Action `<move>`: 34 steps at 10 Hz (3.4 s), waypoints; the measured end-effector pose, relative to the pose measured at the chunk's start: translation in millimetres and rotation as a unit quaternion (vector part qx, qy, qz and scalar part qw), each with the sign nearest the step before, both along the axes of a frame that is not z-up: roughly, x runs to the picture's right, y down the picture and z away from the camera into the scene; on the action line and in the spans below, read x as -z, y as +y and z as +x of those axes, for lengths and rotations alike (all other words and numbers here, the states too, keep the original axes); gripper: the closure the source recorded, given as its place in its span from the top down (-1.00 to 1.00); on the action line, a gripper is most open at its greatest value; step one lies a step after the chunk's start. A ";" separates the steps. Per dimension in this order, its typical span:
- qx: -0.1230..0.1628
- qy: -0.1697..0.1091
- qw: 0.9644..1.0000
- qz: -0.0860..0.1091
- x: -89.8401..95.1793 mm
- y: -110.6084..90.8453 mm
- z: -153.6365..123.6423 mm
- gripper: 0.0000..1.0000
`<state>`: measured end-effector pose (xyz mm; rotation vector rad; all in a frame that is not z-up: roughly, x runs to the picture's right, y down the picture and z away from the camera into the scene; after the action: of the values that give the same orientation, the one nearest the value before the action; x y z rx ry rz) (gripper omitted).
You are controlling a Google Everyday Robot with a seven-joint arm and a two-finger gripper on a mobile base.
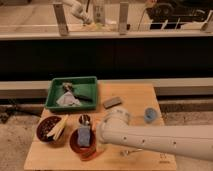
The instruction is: Place pepper in tray
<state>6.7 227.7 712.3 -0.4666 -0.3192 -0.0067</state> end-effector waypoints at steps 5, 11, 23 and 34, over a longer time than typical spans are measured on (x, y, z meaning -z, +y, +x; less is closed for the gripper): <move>0.050 -0.070 0.995 -0.048 -15.5 29.6 28.3 0.60; 0.114 -0.138 0.983 -0.034 -18.7 48.3 -4.1 0.60; 0.091 -0.107 0.988 -0.060 -34.5 71.0 4.5 0.60; 0.068 -0.076 0.990 -0.093 -29.5 87.0 -22.3 0.60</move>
<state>-15.6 314.6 741.8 -0.6749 -0.4399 -0.1464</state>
